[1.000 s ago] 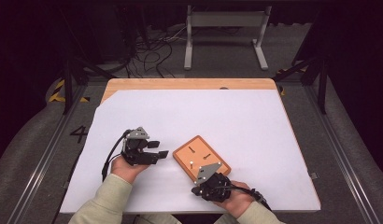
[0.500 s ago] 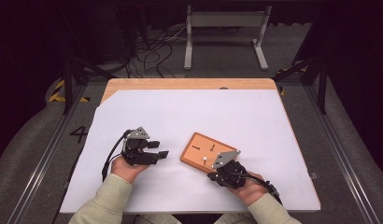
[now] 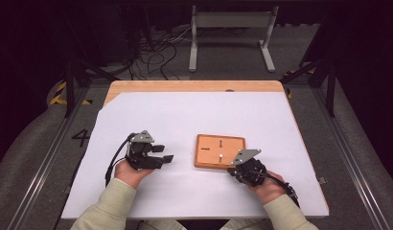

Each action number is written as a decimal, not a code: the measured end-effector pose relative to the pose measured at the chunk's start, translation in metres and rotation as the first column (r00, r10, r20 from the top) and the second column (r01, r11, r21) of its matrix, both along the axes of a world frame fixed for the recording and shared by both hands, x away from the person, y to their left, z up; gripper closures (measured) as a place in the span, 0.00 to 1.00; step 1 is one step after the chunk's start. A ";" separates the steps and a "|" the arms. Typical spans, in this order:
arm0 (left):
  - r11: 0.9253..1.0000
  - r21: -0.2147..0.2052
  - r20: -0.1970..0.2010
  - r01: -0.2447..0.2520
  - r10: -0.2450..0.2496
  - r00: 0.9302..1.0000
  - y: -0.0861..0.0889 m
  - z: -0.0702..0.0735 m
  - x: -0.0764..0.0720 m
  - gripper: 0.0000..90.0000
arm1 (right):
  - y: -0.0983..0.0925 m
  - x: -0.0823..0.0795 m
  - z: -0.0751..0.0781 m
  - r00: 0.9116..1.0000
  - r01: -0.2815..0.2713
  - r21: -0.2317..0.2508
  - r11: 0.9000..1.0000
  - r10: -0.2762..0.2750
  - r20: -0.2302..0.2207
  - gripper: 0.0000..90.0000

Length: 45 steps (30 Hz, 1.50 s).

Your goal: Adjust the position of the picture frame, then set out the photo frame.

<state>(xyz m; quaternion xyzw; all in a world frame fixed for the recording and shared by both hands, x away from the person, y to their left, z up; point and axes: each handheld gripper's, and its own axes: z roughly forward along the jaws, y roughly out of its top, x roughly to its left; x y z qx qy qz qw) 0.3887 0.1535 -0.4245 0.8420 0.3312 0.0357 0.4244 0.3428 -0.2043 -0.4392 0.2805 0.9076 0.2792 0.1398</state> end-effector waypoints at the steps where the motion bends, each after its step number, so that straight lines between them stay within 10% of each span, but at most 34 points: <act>1: 1.000 0.001 -0.002 -0.002 0.002 1.000 0.000 0.000 0.000 0.46 | -0.002 0.001 -0.001 1.000 0.009 0.000 1.000 -0.009 0.000 1.00; 19: 1.000 -0.007 -0.001 -0.006 0.006 1.000 0.000 0.000 0.000 0.46 | -0.011 0.002 0.009 0.999 0.044 0.077 0.996 -0.045 0.009 1.00; 29: 0.999 -0.029 0.047 -0.042 0.044 0.998 0.003 0.006 -0.002 0.36 | -0.021 -0.003 0.039 0.995 0.002 0.176 0.984 -0.019 0.096 0.76; 45: 0.998 -0.031 0.057 -0.057 0.059 0.997 0.008 0.010 0.000 0.33 | -0.008 0.014 0.048 0.991 -0.062 0.179 0.982 0.039 0.130 0.54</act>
